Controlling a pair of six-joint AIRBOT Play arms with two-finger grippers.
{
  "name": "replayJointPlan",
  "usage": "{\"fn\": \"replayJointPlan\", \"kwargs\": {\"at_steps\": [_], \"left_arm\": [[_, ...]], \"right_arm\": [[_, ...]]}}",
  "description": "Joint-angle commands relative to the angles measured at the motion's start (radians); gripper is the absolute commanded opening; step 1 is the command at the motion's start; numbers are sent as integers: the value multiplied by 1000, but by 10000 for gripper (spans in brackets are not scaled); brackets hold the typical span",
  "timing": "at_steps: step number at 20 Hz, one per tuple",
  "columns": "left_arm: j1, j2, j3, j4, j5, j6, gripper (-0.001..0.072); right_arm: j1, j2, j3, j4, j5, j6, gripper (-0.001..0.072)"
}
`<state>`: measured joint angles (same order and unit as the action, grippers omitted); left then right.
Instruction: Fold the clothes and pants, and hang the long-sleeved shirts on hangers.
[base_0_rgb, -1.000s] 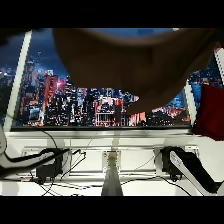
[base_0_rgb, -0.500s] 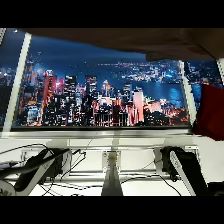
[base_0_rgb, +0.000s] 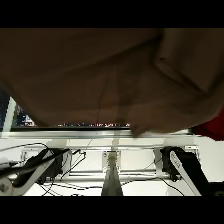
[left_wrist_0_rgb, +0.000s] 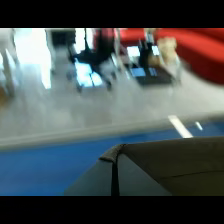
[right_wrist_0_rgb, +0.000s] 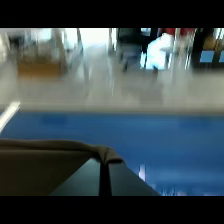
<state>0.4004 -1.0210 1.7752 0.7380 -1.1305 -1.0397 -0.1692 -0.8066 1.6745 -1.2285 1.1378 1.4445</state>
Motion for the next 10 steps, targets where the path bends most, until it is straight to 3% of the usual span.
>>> {"fn": "replayJointPlan", "kwargs": {"at_steps": [1,6,10], "left_arm": [[-108,-249,0,79,-183,-15,10],[-257,-625,0,150,-56,-16,10],[-290,-760,0,140,134,-19,10]], "right_arm": [[0,-245,-38,63,189,1,16],[0,-602,-87,76,89,1,17],[0,-773,-87,74,-137,1,16]]}}
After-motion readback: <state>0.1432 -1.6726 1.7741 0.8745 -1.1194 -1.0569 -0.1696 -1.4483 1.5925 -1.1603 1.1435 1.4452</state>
